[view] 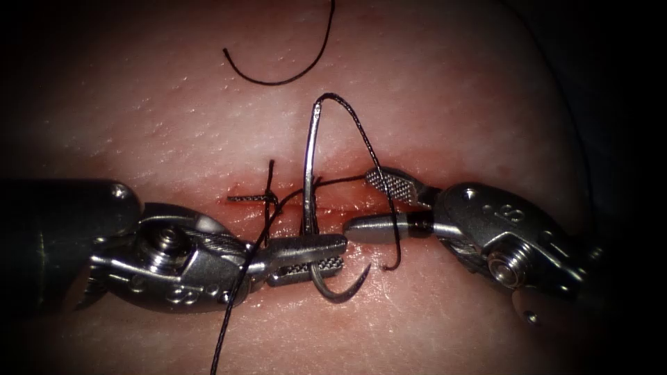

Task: Wound Closure
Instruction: Use the right gripper to pull the suture through the cut until a short tail remains on top

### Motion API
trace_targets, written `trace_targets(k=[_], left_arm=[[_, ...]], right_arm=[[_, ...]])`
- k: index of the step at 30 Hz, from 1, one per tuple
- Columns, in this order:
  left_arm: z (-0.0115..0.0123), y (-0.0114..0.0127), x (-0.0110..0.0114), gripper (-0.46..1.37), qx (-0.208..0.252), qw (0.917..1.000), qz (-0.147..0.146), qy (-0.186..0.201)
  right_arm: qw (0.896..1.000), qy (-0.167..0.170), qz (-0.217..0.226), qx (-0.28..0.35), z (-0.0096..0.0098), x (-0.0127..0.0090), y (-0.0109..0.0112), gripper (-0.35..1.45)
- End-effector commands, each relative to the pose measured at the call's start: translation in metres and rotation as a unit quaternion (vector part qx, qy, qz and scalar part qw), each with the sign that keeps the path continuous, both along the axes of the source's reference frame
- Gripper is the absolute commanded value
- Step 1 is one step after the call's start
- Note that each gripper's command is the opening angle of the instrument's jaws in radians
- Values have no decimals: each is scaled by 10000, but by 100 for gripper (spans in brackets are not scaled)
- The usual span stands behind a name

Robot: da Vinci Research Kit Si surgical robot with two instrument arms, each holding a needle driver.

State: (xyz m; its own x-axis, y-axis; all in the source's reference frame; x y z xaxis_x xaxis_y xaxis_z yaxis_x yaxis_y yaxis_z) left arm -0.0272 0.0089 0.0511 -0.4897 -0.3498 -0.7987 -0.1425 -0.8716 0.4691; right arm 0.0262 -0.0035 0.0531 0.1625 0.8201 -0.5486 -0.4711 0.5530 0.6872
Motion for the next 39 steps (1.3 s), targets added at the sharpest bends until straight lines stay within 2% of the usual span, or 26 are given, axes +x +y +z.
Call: trace_targets(k=[1,7,11,13,19,30,39], left_arm=[[-1,-1,1,-35,6,10000,8,6],[-2,-2,4,-35,1,10000,19,-18],[-3,-2,7,-35,-4,10000,-2,-17],[-3,-1,8,-35,-2,10000,-9,-11],[-3,-1,15,-35,0,10000,-26,6],[-5,10,36,-35,11,9999,-167,14],[-2,12,33,-35,7,9998,-201,39]], right_arm=[[10000,-10,-50,-79,0,-2,0,89],[9998,-53,-23,-195,1,-9,2,92],[9995,-132,27,-302,7,-24,10,94],[9991,-171,13,-390,12,-38,15,95],[9986,-189,-90,-491,9,-59,15,94],[9960,-80,-427,-776,-10,-82,-8,98],[9912,144,-753,-1077,-19,-71,-39,99]])
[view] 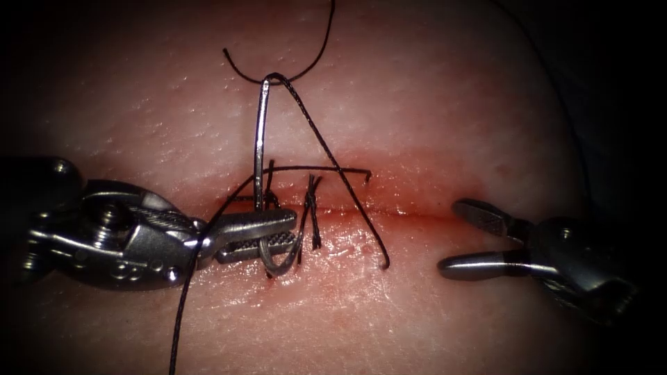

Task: Wound Closure
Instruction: Use the right gripper to pull the suture through the cut until a short tail remains on top

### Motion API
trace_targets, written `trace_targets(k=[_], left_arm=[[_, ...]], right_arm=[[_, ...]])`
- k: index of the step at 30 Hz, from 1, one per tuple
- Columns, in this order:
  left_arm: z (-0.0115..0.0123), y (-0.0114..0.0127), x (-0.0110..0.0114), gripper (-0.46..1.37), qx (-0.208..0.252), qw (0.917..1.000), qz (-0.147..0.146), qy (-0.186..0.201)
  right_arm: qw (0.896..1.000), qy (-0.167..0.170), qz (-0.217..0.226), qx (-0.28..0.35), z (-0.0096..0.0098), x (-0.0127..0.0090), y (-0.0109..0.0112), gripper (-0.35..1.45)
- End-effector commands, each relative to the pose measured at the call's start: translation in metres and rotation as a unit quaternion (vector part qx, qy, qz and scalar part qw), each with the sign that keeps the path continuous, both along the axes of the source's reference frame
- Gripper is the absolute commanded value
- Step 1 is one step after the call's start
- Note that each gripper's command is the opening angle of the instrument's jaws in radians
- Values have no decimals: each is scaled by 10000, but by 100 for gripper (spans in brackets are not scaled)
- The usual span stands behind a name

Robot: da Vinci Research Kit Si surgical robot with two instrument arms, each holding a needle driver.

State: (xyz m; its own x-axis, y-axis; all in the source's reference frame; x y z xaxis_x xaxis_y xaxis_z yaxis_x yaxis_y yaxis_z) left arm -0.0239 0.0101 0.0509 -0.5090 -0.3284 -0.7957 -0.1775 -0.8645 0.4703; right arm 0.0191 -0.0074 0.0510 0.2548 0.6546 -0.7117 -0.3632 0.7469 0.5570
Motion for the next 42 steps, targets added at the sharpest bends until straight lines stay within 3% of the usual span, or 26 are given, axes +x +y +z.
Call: trace_targets(k=[1,13,25,28,29,31,35,42], left_arm=[[0,0,0,-35,10,10000,16,10],[0,-1,1,-35,8,10000,29,1],[-2,-3,1,-35,9,10000,33,-2],[-2,-3,1,-35,9,10000,31,-1],[-2,-3,1,-35,9,10000,31,-1],[-2,-3,1,-35,9,10000,31,-1],[-2,-3,2,-35,10,10000,34,-3],[-1,-3,3,-35,12,10000,63,-27]], right_arm=[[9999,34,-75,-74,2,4,-4,99],[9994,91,-234,-254,12,36,-23,93],[9994,72,-196,-260,24,49,-16,84],[9995,63,-185,-260,27,50,-13,70],[9995,66,-186,-260,28,51,-12,28],[9995,50,-172,-261,29,52,-10,-35],[9995,-116,-82,-266,33,52,-6,-35],[9990,-281,-313,-130,27,51,-12,-35]])
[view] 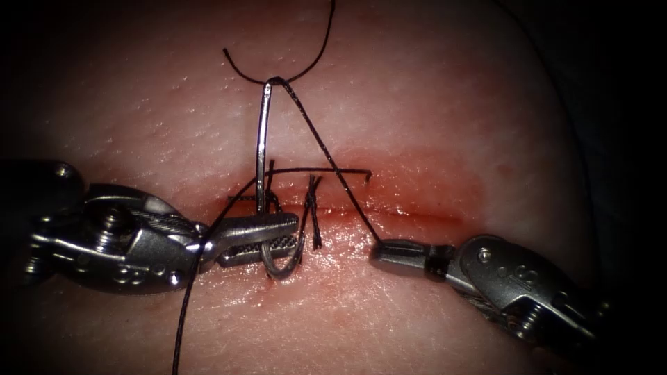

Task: Wound Closure
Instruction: Use the right gripper to pull the suture through the cut until a short tail remains on top

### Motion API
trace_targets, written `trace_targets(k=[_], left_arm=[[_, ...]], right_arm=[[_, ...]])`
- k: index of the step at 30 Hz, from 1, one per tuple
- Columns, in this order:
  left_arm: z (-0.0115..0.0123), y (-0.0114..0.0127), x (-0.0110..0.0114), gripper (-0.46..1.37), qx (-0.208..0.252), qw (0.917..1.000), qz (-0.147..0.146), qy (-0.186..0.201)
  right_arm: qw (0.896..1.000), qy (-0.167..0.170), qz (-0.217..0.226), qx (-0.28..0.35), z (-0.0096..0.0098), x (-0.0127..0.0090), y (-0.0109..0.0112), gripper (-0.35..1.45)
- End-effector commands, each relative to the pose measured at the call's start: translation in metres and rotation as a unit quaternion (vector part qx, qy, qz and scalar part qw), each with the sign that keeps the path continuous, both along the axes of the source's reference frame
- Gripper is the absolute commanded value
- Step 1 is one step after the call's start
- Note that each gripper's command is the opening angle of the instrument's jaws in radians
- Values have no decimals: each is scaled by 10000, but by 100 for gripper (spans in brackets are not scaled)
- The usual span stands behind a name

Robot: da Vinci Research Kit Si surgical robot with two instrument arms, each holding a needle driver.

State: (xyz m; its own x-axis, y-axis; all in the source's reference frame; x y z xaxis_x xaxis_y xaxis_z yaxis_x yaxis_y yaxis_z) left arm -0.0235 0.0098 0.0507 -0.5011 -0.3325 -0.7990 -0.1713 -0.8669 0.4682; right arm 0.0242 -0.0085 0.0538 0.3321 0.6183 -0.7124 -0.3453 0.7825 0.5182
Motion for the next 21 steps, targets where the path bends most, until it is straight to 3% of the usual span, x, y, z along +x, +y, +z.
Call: trace_targets(k=[1,13,21], left_arm=[[1,1,1,-35,5,10000,16,-1],[1,-8,26,-35,-13,9999,120,-62],[-14,-48,44,-35,-79,9996,263,-88]], right_arm=[[9999,4,-107,49,-6,1,-4,-35],[9953,401,-850,230,-62,24,-51,-35],[9920,641,-1048,300,-97,60,-75,-35]])
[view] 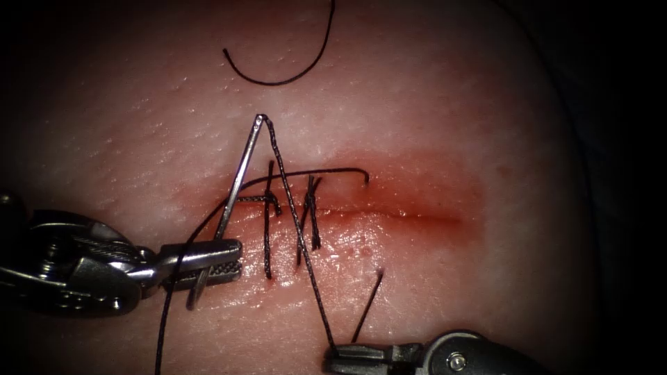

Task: Wound Closure
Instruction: Use the right gripper to pull the suture through the cut until a short tail remains on top

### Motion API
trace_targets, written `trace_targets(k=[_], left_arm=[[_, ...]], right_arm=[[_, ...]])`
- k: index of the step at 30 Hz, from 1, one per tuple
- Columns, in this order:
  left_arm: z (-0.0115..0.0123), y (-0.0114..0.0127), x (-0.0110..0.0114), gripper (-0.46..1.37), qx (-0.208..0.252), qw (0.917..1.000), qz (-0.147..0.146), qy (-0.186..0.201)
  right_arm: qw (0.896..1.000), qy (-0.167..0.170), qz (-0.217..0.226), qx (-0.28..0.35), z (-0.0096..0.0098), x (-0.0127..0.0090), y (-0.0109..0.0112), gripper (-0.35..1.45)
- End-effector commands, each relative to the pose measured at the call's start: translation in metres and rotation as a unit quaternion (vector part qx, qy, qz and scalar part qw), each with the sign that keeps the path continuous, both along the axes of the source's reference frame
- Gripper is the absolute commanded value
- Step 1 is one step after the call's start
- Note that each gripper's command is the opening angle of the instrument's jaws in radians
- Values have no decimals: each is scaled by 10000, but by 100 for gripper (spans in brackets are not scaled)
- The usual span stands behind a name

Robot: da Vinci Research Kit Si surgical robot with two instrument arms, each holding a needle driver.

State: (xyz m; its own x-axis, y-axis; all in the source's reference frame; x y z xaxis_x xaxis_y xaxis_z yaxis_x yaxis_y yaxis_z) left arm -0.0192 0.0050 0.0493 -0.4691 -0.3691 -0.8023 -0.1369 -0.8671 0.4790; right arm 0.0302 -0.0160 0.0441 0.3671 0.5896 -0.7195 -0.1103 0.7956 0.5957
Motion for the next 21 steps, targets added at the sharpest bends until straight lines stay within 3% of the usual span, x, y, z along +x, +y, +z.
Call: trace_targets(k=[1,9,17,21], left_arm=[[-3,-5,2,-35,-10,10000,18,4],[-28,-29,24,-35,-33,10000,1,34],[-32,-32,31,-35,-35,10000,-2,41],[-32,-32,36,-35,-37,10000,-27,63]], right_arm=[[10000,26,-35,26,-4,5,-3,-35],[9994,146,-301,46,-27,43,-25,-35],[9988,273,-398,60,-36,72,-33,-35],[9986,442,-298,26,-33,76,-28,-35]])
